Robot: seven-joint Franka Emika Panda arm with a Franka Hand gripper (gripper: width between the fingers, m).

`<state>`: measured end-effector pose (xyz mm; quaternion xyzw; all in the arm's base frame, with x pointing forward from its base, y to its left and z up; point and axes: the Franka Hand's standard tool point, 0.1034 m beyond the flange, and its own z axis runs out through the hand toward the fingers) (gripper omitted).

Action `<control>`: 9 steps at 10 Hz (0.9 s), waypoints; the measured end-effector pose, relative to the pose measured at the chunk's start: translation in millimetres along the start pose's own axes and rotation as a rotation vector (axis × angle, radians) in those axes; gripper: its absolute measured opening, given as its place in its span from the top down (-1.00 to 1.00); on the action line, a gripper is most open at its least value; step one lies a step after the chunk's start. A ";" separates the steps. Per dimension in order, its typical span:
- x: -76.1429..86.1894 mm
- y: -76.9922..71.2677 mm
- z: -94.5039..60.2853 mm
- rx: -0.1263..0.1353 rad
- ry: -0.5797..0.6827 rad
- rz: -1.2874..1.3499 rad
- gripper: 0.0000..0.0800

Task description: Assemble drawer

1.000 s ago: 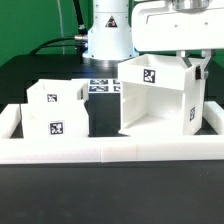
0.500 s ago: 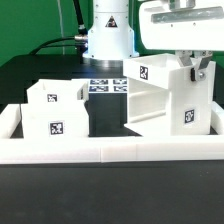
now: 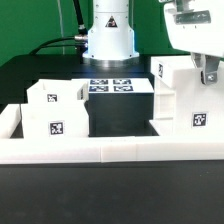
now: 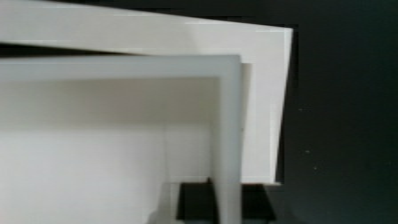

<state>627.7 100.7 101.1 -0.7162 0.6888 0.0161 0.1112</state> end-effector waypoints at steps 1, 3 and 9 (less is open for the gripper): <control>0.4 -3.2 1.0 0.004 -0.009 0.044 0.90; 7.2 -9.6 1.3 0.003 -0.017 0.081 0.90; 7.4 -17.9 2.4 0.002 -0.021 0.064 0.38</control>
Offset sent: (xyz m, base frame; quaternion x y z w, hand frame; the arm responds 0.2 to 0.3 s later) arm 0.0198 -0.0101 -0.0030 -0.0034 0.0001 0.0023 1.0000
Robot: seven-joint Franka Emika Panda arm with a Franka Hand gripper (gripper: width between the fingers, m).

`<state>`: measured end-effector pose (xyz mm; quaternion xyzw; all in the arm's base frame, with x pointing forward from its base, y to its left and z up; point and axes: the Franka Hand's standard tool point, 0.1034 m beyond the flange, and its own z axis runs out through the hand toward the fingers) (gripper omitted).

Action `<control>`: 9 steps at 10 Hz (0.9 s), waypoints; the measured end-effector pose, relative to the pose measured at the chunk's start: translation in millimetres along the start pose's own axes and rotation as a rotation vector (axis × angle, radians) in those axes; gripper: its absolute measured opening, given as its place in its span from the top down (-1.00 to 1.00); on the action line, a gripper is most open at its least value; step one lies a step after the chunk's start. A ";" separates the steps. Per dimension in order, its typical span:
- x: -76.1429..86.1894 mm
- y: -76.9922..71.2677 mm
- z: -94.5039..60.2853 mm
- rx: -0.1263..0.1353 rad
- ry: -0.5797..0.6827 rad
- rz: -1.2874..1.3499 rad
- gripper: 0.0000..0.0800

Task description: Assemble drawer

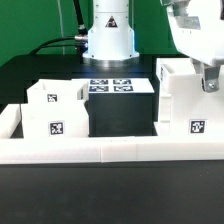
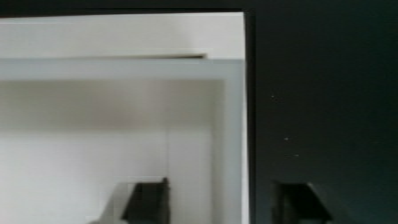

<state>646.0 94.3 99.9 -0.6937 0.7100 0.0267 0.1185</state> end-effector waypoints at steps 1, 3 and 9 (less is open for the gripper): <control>-0.4 -0.6 -0.5 0.002 0.000 -0.003 -0.12; -2.8 1.4 -8.1 0.004 -0.005 -0.155 -0.43; 9.0 20.8 -61.1 0.013 -0.028 -0.686 -0.62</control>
Offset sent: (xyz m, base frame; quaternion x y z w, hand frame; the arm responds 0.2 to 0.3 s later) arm -0.0367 0.0117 0.0271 -0.0129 -0.0653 -0.1628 0.9844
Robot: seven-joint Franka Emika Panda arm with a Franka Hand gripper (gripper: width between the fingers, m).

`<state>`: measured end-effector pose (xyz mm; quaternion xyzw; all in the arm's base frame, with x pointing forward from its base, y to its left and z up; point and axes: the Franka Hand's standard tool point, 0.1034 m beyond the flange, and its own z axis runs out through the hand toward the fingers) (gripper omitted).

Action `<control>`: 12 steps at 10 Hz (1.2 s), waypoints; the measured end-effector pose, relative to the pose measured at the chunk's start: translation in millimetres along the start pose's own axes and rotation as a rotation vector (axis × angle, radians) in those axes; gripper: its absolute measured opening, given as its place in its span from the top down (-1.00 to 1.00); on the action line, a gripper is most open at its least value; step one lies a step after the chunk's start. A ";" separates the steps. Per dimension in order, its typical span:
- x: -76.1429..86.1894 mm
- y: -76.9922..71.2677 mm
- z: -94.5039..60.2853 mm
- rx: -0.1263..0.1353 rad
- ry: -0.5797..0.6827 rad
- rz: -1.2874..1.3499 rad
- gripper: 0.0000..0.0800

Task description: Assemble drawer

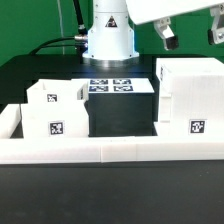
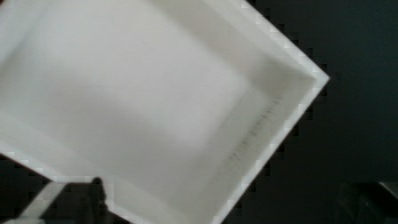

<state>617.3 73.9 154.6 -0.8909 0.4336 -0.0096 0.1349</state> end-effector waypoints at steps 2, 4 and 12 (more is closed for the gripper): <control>-0.9 0.0 2.1 -0.001 0.000 -0.016 -0.62; -1.0 2.0 2.6 -0.015 0.001 -0.091 -0.62; 16.5 29.7 4.1 -0.074 -0.011 -0.883 -0.62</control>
Offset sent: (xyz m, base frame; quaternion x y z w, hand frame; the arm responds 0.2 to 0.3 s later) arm 0.0000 0.0000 0.0000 0.0000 0.0000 0.0000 1.0000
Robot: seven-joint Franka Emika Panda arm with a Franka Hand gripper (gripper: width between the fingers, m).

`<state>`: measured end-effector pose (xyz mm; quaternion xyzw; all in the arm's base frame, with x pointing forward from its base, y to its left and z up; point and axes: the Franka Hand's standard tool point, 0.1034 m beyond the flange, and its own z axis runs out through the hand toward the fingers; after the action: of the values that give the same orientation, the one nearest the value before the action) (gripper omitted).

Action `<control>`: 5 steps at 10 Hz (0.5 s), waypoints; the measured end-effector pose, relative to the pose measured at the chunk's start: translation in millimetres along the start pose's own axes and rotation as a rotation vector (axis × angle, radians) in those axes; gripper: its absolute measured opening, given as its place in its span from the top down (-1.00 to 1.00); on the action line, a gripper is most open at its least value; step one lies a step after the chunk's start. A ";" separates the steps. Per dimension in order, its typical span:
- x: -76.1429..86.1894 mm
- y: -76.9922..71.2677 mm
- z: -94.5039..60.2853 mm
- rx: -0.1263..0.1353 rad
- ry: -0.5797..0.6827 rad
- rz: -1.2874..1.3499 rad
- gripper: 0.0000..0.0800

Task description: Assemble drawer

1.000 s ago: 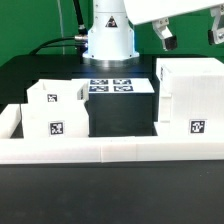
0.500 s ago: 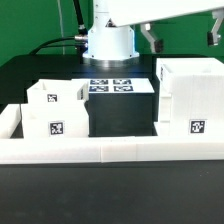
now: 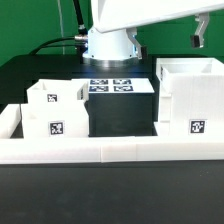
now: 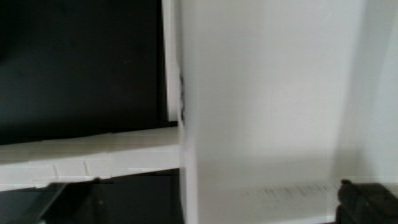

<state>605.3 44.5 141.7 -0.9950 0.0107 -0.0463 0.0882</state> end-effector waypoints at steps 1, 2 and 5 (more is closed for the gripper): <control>-3.3 11.0 -1.8 -0.017 -0.009 -0.069 -0.62; -8.8 26.3 -2.6 -0.027 -0.009 -0.104 -0.62; -25.0 77.5 0.8 -0.075 0.015 -0.190 -0.62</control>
Offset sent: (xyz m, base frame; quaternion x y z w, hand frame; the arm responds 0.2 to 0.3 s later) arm -0.0298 -0.0630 -0.0120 -0.0505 0.0253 -0.0897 0.9944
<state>579.4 -30.8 124.9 -0.9937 -0.0812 -0.0616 0.0460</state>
